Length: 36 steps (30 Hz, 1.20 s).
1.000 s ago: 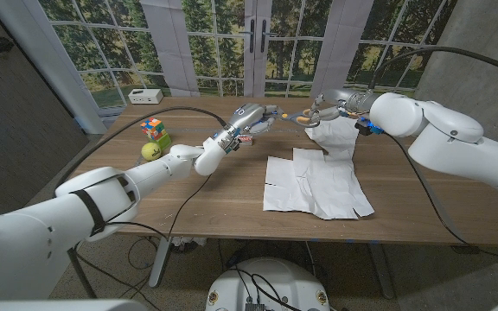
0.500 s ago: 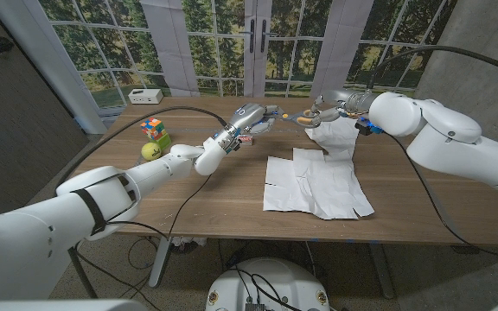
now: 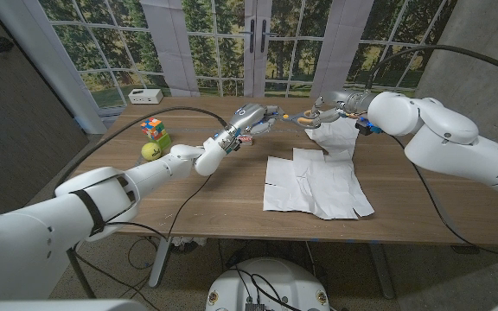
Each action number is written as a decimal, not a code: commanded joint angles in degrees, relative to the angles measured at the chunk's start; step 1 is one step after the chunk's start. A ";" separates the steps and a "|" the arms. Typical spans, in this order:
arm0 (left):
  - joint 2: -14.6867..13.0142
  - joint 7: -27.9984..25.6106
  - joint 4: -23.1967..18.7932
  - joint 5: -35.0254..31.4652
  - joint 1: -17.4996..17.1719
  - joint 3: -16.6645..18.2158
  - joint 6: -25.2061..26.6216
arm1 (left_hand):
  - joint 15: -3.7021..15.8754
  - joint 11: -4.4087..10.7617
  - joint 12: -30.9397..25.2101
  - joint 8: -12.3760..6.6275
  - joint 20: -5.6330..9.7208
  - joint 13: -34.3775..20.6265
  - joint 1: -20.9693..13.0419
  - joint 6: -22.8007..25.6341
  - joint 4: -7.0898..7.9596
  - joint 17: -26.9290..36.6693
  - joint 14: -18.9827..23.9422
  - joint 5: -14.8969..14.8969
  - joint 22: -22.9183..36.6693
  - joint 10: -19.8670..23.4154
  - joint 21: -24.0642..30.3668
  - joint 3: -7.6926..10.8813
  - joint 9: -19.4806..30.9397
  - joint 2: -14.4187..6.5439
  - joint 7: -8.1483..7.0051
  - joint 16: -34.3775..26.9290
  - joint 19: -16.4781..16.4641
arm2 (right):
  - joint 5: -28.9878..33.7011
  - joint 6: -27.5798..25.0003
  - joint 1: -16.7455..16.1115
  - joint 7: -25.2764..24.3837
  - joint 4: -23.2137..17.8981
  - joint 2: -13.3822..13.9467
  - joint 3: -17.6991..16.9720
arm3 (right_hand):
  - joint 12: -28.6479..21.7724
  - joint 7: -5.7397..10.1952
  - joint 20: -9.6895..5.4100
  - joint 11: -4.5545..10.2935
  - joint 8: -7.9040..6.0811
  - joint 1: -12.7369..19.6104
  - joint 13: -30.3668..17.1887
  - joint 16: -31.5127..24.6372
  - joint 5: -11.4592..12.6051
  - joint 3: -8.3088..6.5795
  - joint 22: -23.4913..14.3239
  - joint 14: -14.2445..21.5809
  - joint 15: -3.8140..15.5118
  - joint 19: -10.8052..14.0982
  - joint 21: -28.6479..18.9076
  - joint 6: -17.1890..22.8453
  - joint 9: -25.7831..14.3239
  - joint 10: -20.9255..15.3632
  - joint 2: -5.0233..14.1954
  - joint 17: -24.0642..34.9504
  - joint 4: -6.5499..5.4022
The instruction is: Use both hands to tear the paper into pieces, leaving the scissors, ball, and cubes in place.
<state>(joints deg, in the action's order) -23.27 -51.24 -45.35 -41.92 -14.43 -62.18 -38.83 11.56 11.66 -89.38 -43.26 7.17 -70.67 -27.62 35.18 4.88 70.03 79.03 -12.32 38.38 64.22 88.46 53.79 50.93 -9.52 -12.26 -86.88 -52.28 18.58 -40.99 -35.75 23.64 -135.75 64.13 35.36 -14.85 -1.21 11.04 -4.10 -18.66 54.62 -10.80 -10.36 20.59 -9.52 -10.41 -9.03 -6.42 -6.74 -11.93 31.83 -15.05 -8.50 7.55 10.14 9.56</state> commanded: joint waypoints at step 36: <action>-1.91 1.15 -5.06 -0.40 -2.93 2.36 1.09 | 0.06 0.12 -0.37 -0.41 4.98 -0.18 0.06 0.11 -0.28 0.17 0.03 0.13 0.41 0.03 0.16 0.15 -0.39 0.33 -0.17 -0.20 0.31 | 12.45 0.50 -0.09 7.92 -1.58 -2.06 1.60 | -0.13 1.56 -1.65 2.17 -0.72 -2.89 -0.43 -0.48 2.00 4.91 0.08 1.14 1.51 1.84 0.06 0.13 -1.54 -1.15 -3.83 0.17 -2.48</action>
<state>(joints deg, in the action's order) -24.48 -50.41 -48.67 -42.05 -16.46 -60.53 -38.18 11.56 11.65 -89.38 -43.26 7.17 -70.67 -27.62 35.18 4.88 70.03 79.03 -12.33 38.61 64.21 88.46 53.79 50.51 -9.52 -12.26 -86.88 -52.28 28.26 -40.68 -35.28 30.12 -137.04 62.75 36.90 -14.85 0.23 9.21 -2.54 -19.09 51.71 -11.07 -10.47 22.09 -5.06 -10.14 -8.20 -5.20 -5.65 -11.65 31.82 -16.39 -9.41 3.76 10.16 6.86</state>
